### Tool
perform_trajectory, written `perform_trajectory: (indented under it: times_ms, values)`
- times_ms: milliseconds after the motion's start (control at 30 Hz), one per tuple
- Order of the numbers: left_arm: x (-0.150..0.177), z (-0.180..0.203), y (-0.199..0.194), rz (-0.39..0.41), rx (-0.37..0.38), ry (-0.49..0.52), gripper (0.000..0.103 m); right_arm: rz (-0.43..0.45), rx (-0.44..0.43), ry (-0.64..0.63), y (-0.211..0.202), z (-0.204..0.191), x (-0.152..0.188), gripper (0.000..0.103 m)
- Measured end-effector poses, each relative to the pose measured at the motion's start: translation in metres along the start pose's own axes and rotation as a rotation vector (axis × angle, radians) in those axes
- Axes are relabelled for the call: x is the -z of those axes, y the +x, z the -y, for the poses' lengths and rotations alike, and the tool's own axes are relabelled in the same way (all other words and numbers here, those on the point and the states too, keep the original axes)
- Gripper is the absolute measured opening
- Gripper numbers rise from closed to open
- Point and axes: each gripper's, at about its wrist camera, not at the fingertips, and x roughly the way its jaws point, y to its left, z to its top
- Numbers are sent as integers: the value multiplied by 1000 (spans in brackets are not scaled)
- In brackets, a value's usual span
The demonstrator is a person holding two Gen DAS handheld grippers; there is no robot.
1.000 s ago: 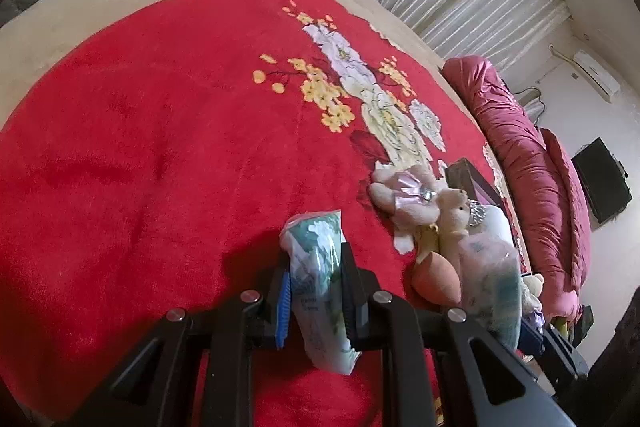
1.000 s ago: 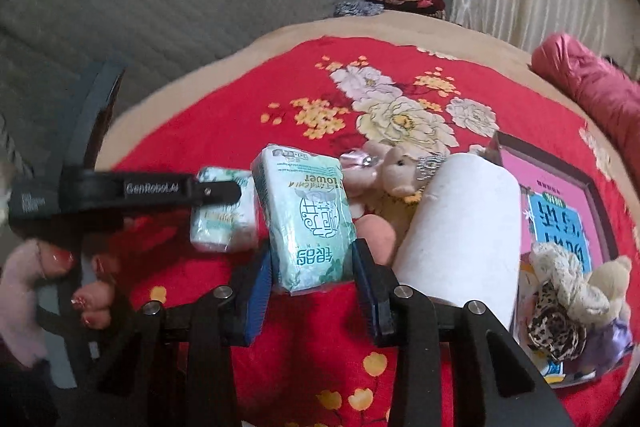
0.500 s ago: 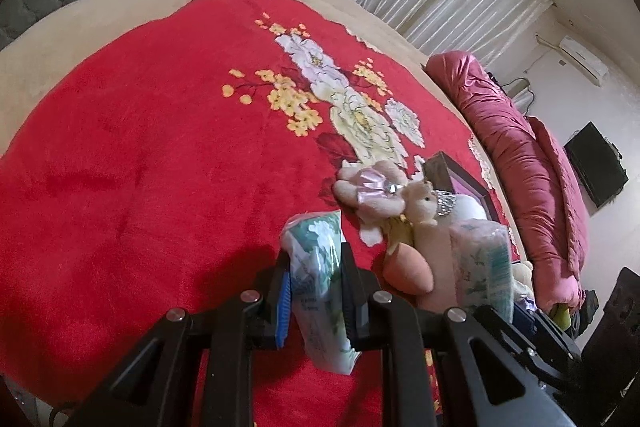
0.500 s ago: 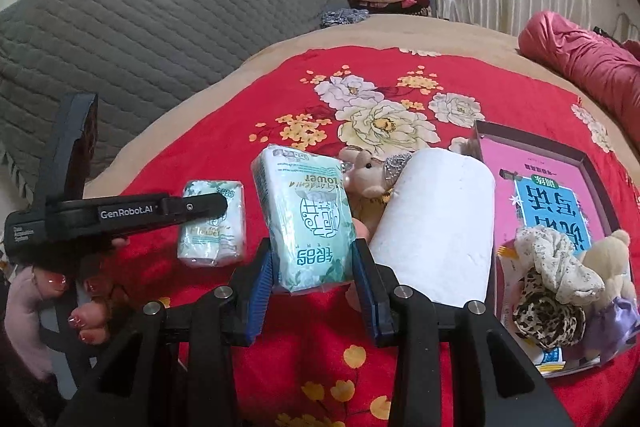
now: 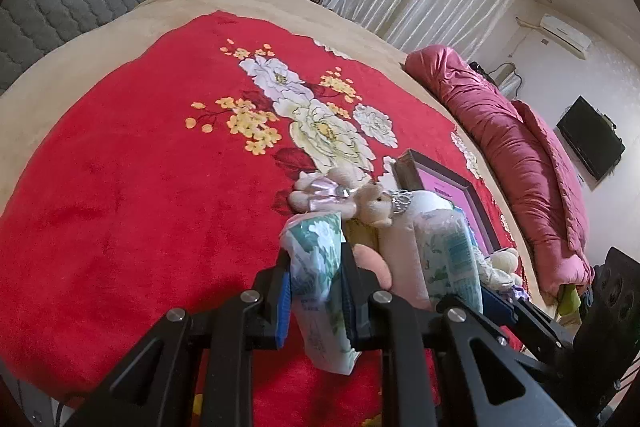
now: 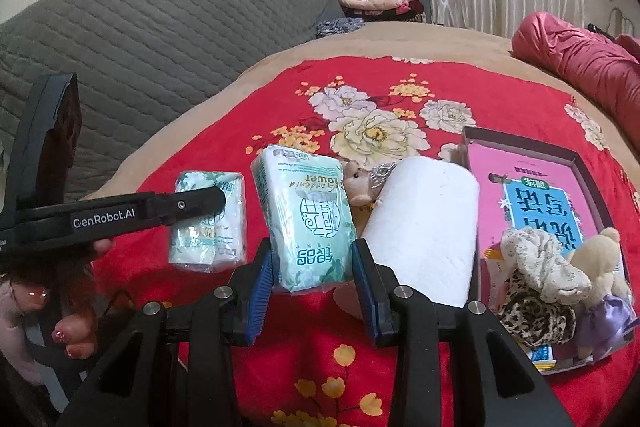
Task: Organize soft objects
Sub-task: 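Lift both pad packs and carry them over the tray with both tools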
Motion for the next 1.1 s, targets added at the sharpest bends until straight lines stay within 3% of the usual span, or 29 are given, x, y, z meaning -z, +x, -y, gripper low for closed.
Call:
perform_trajectory:
  times_ms: [533, 1100]
  values:
    - [4, 58, -10, 0, 29, 86, 21, 96, 36, 123, -35, 48, -5, 40]
    - [7, 140, -8, -11, 125, 218, 21, 178, 161, 214, -75, 105, 0, 40]
